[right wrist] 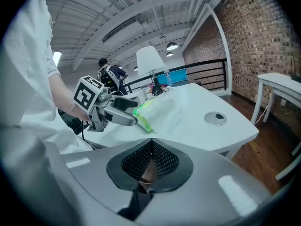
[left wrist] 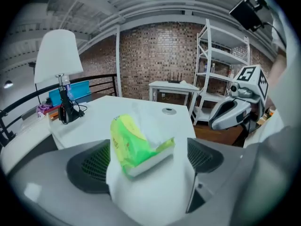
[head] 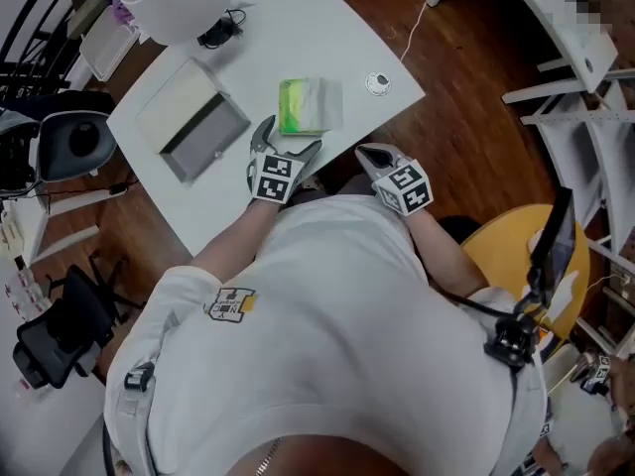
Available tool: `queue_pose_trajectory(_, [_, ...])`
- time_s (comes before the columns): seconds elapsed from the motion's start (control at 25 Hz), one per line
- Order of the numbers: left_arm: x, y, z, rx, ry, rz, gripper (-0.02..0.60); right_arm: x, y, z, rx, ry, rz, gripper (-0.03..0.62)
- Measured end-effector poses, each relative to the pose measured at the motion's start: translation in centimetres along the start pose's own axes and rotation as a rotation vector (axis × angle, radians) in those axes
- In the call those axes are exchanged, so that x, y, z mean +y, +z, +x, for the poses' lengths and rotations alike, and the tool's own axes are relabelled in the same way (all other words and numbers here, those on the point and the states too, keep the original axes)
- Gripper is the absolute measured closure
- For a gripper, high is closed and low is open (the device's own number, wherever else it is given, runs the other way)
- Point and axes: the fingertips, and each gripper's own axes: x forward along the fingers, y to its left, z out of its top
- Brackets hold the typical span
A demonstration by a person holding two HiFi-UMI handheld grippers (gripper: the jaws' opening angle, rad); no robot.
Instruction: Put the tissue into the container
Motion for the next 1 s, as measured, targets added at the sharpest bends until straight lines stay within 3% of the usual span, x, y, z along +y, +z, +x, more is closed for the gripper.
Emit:
queue_pose_trajectory(0.16, [-0.3, -0.2, 2.3, 0.043, 0.045, -0.045, 0.017, -1.7, 1.8, 0.7, 0.023, 0.023, -0.038, 0.594])
queue_pose_trajectory(0.28, [-0.2, -1.2, 3.9, 0.100, 0.060, -0.095, 0.017, -3.1, 3.5, 1.3, 0.036, 0.072, -0.085, 0.594])
queue_pose_trajectory(0.32, [-0.1, -1.3, 4.2, 0.110, 0.072, -0.103, 0.027, -3.6, 3.9, 1.5, 0.042, 0.090, -0.101, 0.594])
queue_pose_trajectory(0.44, [0.3, -1.4, 4.3, 0.121, 0.108, -0.088, 0.135, -5.1, 4.8, 1.9, 0.057, 0.138, -0.143, 0.594])
queue_pose_trajectory(0.6, [0.2, -1.2, 4.2, 0.115, 0.123, -0.054, 0.202, -6.6, 5.4, 3.0, 0.065, 0.199, -0.171, 0.594])
queue_pose_trajectory(1.0, [0.1, -2.5, 0.8, 0.163, 0.197, -0.037, 0.230, -5.7, 6.4, 6.3, 0.090, 0.388, -0.247, 0.594])
